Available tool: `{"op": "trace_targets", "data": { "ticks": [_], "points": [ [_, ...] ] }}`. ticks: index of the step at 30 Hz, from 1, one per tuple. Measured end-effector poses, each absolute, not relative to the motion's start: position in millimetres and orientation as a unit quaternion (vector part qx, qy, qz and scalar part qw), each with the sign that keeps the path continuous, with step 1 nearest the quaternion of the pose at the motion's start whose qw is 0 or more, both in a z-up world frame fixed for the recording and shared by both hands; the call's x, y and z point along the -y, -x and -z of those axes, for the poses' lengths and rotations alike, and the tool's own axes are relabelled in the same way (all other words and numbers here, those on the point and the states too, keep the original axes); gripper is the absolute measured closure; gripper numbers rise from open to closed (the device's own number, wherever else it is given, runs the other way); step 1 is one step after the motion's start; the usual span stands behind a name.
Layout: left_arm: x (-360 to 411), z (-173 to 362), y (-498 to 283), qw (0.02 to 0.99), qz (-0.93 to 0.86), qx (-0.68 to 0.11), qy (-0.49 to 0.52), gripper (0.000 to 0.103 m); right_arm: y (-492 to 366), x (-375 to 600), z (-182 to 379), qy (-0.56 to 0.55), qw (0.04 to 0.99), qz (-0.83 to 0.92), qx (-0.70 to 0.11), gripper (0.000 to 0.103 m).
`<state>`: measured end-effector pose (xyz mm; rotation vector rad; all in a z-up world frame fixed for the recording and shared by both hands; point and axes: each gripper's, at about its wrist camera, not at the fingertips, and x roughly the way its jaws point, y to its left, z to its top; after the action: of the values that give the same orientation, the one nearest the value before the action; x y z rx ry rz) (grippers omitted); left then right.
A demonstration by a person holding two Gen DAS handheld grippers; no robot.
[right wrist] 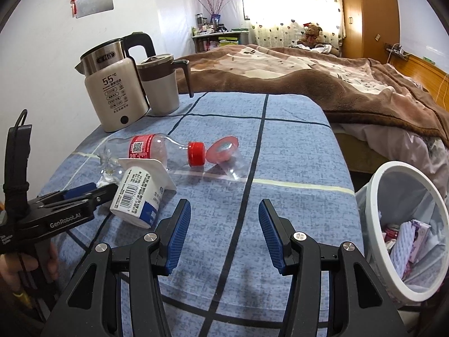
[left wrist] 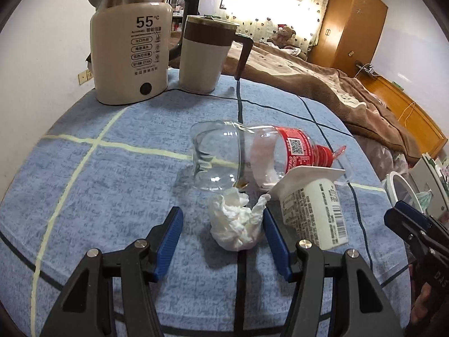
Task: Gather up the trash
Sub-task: 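Grasp the crumpled tissue with the left gripper while the right grasps the white yogurt cup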
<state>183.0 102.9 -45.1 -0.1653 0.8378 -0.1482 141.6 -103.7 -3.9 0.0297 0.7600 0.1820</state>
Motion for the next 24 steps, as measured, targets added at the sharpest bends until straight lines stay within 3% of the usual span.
{"op": "trace_targets", "data": {
  "ticks": [7,12,24],
  "points": [
    [-100,50,-194,0.899,0.088,-0.419,0.087,0.044,-144,97,4,-0.013,0.924,-0.091,-0.372,0.052],
    [-102,50,-195,0.898,0.103,-0.418,0.096,0.066,-145,92,6,-0.010,0.923,-0.093,-0.374,0.052],
    [-123,46,-176,0.903,0.096,-0.404,0.110,0.071,-149,72,4,-0.022,0.918,-0.123,-0.377,0.052]
  ]
}}
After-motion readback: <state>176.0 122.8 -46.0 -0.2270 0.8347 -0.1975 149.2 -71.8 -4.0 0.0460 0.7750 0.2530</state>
